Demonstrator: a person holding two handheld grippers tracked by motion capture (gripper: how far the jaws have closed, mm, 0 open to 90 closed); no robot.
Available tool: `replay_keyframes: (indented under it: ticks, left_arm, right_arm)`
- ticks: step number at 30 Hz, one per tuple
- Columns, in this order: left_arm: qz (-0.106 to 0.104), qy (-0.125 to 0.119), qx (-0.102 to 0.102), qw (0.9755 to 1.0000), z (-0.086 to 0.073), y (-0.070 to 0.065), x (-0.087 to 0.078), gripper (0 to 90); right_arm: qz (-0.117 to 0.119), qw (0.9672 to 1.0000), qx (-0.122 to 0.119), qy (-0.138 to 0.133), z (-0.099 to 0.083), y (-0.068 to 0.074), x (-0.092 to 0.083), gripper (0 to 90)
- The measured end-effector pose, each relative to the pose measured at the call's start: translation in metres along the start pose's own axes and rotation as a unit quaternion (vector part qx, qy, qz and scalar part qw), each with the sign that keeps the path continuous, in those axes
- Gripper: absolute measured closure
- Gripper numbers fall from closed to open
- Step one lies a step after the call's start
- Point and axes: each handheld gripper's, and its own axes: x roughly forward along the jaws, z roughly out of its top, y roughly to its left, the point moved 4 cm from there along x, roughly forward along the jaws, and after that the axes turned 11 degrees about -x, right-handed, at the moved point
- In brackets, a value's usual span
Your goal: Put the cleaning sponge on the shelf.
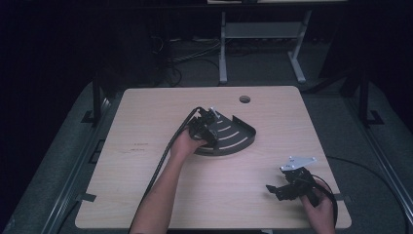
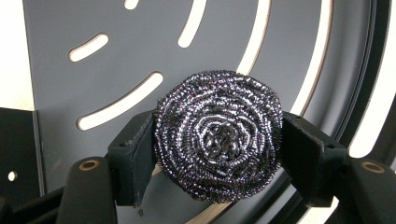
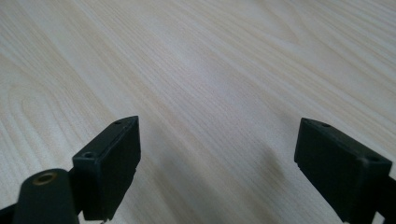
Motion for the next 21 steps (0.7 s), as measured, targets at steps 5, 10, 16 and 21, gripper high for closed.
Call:
replay_keyframes:
  ticks: [5, 10, 16, 21]
  left_arm:
    - [0.003, -0.005, 0.004, 1.0000, 0.0009, -0.0012, -0.0016, 30.4]
    - [0.003, -0.006, 0.002, 1.0000, 0.0010, -0.0006, -0.0046, 27.8]
    - [0.003, -0.010, 0.001, 0.9999, 0.0010, 0.0005, -0.0077, 25.7]
    - [0.001, -0.012, 0.003, 0.9999, 0.0005, -0.0002, -0.0100, 23.7]
  right_arm:
    - [0.000, 1.0000, 0.000, -0.003, -0.0001, -0.0005, -0.0002, 14.0]
    - [0.001, 1.0000, 0.001, -0.001, 0.0001, -0.0002, 0.0005, 14.0]
    - [0.002, 1.0000, 0.003, -0.003, 0.0013, -0.0001, 0.0004, 14.0]
    - [0.002, 1.0000, 0.001, -0.001, 0.0014, -0.0007, 0.0013, 14.0]
